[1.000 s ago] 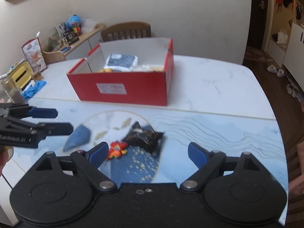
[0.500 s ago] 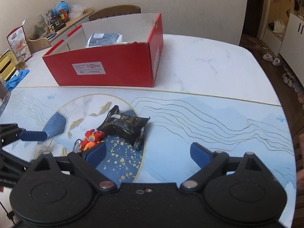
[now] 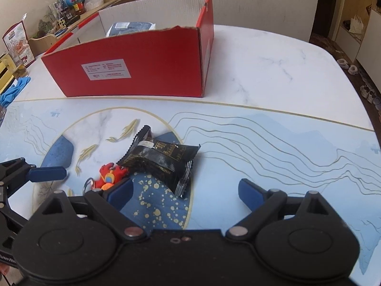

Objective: Organize objects
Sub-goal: 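Move both tools back toward the parrot keychain and black snack packet, then grasp the red parrot keychain with the left tool while the right grasps the black packet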

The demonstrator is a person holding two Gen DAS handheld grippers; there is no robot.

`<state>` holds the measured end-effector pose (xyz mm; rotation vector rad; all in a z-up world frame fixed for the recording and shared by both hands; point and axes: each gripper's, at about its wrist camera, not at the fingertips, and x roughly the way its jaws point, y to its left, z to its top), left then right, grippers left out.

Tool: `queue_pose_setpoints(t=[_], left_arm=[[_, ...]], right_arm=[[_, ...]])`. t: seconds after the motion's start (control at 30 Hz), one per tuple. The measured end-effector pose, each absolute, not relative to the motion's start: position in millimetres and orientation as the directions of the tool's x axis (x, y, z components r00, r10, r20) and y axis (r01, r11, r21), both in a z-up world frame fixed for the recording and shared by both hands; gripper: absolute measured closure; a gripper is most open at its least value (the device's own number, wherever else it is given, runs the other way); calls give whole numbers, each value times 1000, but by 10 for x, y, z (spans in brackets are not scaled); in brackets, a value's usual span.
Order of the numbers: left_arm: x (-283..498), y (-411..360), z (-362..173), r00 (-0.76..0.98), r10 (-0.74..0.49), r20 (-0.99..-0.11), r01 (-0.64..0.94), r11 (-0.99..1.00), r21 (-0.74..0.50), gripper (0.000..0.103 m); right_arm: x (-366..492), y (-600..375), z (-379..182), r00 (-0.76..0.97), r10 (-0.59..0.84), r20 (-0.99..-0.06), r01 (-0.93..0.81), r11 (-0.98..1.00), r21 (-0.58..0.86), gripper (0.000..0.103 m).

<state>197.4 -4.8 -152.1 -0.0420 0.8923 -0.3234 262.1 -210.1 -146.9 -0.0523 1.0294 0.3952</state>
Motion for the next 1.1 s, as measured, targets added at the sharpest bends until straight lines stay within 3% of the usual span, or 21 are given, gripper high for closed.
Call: queue_pose_setpoints(t=[0.73,0.9,1.1], left_arm=[[2123,-397,-1639,616,-227,-754,358,934,11,5],[2118,-422,-1611,619,-236,-749,374,927,17,19],[2102,-446,-1586,615,-253,-747,399,917,19,38]], right_arm=[[2846,-1875,-1636,449,274,-851,-406,911,79,9],[2837,-1783,-1651,463,260,-847,-450,893,28,15],[2818,-1738,-1616,464,277,-841,-483,876,22,32]])
